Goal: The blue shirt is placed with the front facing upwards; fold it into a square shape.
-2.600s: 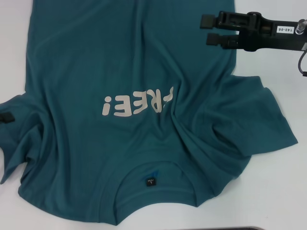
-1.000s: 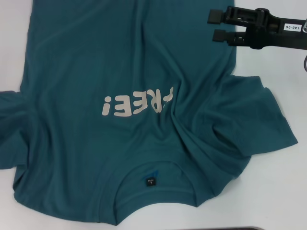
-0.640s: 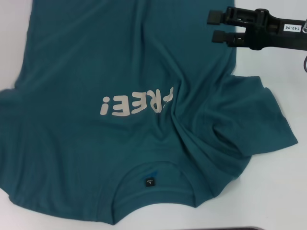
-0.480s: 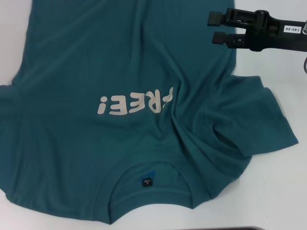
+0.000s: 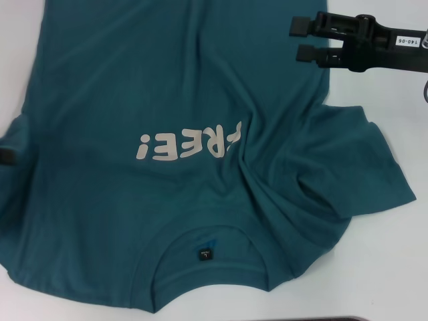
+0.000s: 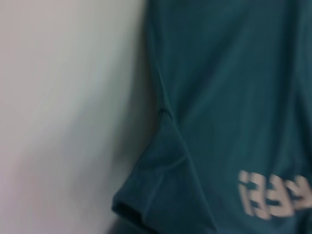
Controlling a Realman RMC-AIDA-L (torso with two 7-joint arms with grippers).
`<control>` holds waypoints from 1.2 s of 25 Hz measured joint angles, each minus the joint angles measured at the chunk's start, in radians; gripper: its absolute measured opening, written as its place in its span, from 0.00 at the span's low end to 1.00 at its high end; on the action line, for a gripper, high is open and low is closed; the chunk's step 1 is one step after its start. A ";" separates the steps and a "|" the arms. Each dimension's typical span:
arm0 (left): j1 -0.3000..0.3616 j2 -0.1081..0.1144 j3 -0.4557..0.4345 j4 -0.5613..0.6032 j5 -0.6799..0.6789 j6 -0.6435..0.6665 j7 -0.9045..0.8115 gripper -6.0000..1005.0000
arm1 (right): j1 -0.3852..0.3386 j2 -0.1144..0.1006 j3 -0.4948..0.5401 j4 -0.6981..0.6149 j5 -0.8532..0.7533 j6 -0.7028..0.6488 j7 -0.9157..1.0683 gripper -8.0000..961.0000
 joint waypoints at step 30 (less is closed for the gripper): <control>-0.103 -0.066 0.144 0.143 -0.073 -0.162 -0.096 0.07 | -0.021 0.000 0.000 0.000 -0.003 -0.002 -0.009 0.95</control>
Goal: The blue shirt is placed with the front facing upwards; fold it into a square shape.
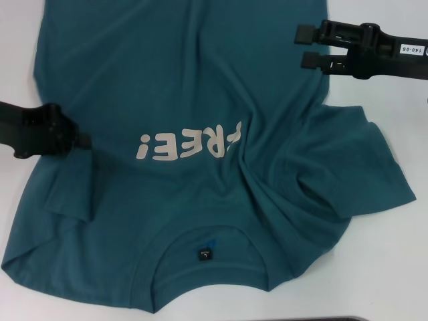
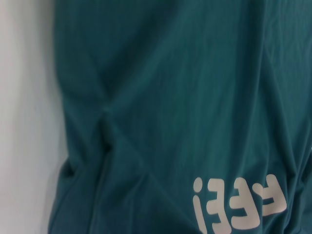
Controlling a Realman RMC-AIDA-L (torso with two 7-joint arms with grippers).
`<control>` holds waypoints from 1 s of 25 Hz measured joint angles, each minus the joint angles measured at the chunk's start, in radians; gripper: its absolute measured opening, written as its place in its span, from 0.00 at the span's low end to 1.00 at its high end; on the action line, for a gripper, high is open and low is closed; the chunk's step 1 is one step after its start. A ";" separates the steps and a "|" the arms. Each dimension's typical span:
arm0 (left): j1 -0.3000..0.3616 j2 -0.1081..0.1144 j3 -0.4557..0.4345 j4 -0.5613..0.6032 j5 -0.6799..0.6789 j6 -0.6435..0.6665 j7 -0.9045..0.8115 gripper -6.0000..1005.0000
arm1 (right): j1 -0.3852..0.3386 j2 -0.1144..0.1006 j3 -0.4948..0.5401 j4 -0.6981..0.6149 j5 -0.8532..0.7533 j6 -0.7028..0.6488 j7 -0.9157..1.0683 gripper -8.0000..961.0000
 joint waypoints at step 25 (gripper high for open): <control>-0.012 -0.025 0.055 -0.069 -0.066 0.035 -0.013 0.75 | 0.010 0.000 0.000 0.002 0.001 0.008 0.011 0.95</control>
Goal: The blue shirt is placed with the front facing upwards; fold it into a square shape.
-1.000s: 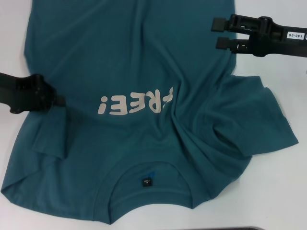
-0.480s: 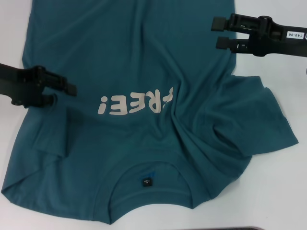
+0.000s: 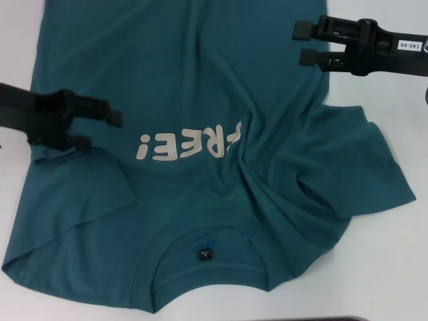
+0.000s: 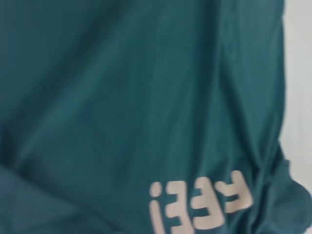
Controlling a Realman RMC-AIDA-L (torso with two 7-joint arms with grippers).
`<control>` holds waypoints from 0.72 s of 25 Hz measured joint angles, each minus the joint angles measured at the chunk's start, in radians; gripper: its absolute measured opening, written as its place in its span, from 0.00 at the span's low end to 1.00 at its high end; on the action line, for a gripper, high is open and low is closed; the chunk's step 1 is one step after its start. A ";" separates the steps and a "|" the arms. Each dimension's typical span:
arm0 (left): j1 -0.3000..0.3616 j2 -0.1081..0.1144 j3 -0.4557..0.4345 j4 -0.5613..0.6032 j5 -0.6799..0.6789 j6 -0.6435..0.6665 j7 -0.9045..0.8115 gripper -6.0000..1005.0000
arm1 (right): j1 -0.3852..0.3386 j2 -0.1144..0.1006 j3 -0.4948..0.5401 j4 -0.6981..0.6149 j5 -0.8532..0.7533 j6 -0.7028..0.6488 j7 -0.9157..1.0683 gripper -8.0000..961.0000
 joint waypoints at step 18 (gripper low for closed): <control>0.134 0.058 -0.001 -0.050 -0.009 -0.109 -0.042 0.90 | 0.000 -0.001 0.000 0.000 0.002 0.005 0.000 0.95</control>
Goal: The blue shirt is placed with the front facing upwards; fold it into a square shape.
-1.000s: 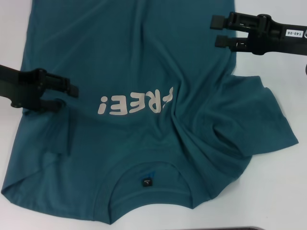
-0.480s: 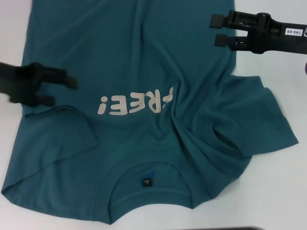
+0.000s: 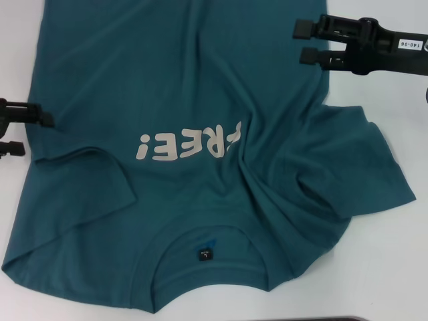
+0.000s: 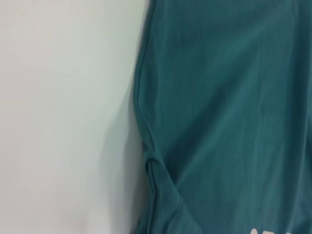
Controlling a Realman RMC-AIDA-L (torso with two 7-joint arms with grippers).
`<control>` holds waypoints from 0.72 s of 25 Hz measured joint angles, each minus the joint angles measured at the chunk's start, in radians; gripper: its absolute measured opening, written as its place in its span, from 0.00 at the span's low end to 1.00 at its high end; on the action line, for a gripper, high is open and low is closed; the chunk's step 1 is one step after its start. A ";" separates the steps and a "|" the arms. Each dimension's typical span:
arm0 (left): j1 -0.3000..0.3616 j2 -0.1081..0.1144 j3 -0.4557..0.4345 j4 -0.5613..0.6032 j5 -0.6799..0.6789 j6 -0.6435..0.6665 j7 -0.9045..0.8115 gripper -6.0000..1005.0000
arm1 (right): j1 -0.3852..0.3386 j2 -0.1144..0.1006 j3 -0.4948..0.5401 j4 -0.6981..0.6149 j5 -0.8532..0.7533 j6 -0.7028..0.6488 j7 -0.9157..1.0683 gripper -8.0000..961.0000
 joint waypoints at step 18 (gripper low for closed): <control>-0.030 -0.031 0.071 0.054 0.053 -0.127 -0.005 0.90 | -0.004 -0.002 0.001 0.000 0.004 0.005 0.004 0.95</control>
